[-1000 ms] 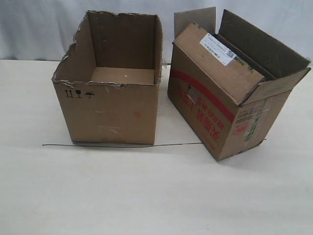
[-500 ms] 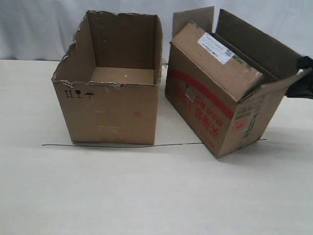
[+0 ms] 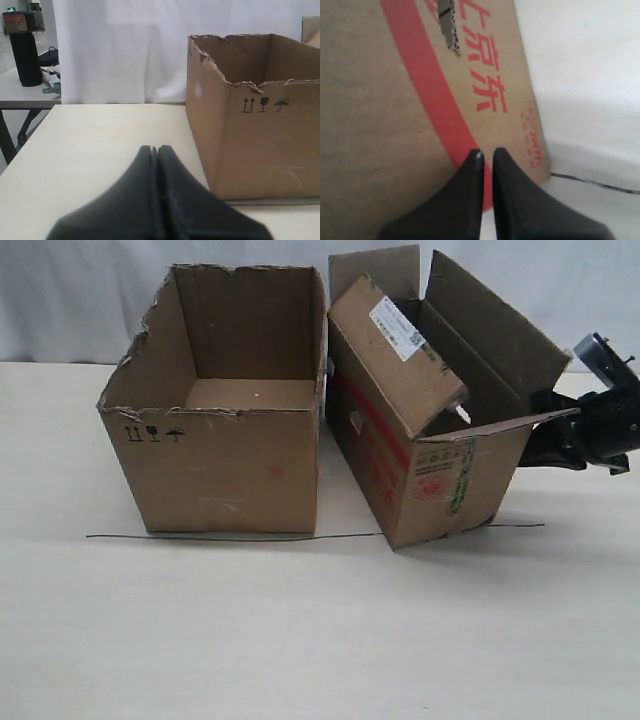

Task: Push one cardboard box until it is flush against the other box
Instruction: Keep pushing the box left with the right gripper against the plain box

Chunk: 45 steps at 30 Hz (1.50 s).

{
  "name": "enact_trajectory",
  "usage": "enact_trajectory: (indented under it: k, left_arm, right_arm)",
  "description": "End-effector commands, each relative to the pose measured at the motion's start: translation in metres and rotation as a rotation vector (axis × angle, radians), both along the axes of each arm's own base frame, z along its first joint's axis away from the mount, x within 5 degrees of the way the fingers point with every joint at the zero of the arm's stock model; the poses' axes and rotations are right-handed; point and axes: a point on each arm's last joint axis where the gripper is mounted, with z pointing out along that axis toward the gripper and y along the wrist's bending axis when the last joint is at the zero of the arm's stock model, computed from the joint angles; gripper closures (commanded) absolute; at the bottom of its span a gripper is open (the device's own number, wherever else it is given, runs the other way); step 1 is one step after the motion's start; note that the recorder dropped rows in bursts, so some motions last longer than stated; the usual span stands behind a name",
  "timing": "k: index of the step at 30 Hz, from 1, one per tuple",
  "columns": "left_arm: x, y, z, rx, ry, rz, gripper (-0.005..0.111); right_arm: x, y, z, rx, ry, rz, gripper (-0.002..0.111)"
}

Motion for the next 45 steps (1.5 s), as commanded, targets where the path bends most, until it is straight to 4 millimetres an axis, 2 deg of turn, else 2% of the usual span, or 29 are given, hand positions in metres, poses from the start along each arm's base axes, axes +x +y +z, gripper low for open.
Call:
enact_trajectory:
  k: [1, 11, 15, 18, 21, 23, 28, 30, 33, 37, 42, 45]
  left_arm:
    - [0.0, 0.0, 0.0, -0.001, -0.008, 0.002, 0.107]
    - [0.0, 0.0, 0.0, -0.001, -0.012, 0.002, 0.107]
    - [0.0, 0.0, 0.0, -0.001, -0.012, 0.002, 0.107]
    - [0.0, 0.0, 0.0, -0.001, -0.012, 0.002, 0.107]
    - [0.0, 0.0, 0.0, -0.001, -0.012, 0.002, 0.107]
    - [0.0, 0.0, 0.0, -0.001, -0.012, 0.002, 0.107]
    - [0.0, 0.0, 0.0, -0.001, -0.012, 0.002, 0.107]
    - [0.0, 0.0, 0.0, -0.001, -0.007, 0.002, 0.107]
    - [0.0, 0.0, 0.0, 0.001, -0.003, 0.002, 0.107]
    - [0.0, 0.0, 0.0, 0.001, -0.003, 0.002, 0.107]
    - [0.0, 0.0, 0.0, 0.001, -0.006, 0.002, 0.107]
    - [0.0, 0.0, 0.0, 0.001, -0.006, 0.002, 0.107]
  right_arm:
    - [-0.005, 0.006, 0.003, 0.07, 0.037, 0.055, 0.103]
    - [-0.011, 0.014, 0.015, 0.146, 0.065, 0.086, 0.103]
    - [0.018, -0.003, 0.005, -0.023, -0.053, -0.152, 0.103]
    - [0.046, -0.002, -0.021, 0.028, 0.026, -0.136, 0.103]
    - [0.048, 0.003, -0.033, 0.086, 0.09, -0.045, 0.103]
    - [0.047, 0.0, -0.034, 0.071, 0.084, -0.051, 0.103]
    - [0.059, -0.022, -0.023, 0.055, -0.004, -0.21, 0.103]
    - [0.067, -0.026, -0.026, 0.043, -0.033, -0.246, 0.103]
    - [0.074, -0.018, -0.044, 0.062, 0.004, -0.217, 0.103]
    - [0.084, 0.006, -0.064, 0.065, 0.008, -0.127, 0.103]
    - [0.106, 0.017, -0.064, 0.1, -0.052, -0.151, 0.103]
    - [0.108, 0.025, -0.064, 0.203, -0.004, -0.079, 0.103]
